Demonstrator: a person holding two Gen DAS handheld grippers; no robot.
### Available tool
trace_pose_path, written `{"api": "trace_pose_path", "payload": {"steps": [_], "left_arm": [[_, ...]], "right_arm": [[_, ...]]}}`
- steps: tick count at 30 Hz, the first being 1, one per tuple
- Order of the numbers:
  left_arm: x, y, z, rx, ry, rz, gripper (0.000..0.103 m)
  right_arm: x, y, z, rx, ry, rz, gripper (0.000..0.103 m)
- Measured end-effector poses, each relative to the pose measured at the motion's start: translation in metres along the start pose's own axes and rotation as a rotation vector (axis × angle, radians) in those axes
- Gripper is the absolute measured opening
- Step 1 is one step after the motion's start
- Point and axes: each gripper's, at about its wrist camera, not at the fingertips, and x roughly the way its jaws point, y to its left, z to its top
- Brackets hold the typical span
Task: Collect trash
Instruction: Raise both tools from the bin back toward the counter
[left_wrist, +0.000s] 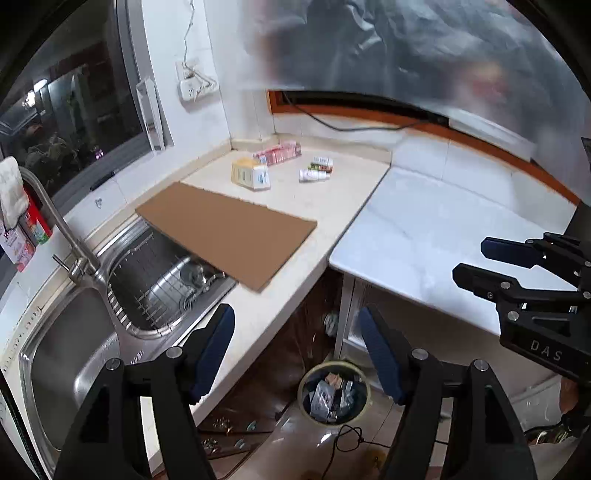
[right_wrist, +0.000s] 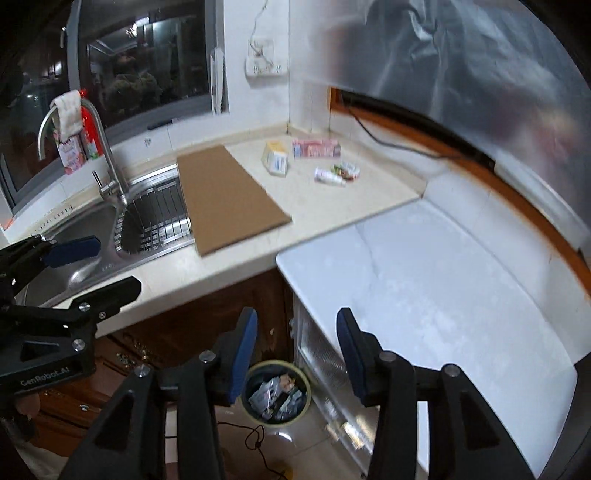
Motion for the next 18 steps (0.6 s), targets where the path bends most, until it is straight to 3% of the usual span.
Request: {"api": "trace_pose_path", "payload": {"steps": [7, 18], "left_arm": [[-0.015, -0.006, 0.029, -0.023, -0.082, 0.017, 0.072], [-0.029, 0.009, 0.070, -0.103, -0.143, 0.080, 0.074]], "right_arm": [[-0.008, -0.010, 0.025, -0.025, -0.052, 0.031, 0.046], [-0.006, -0.045, 0.071, 0.003, -0.117, 0.044, 0.047]]}}
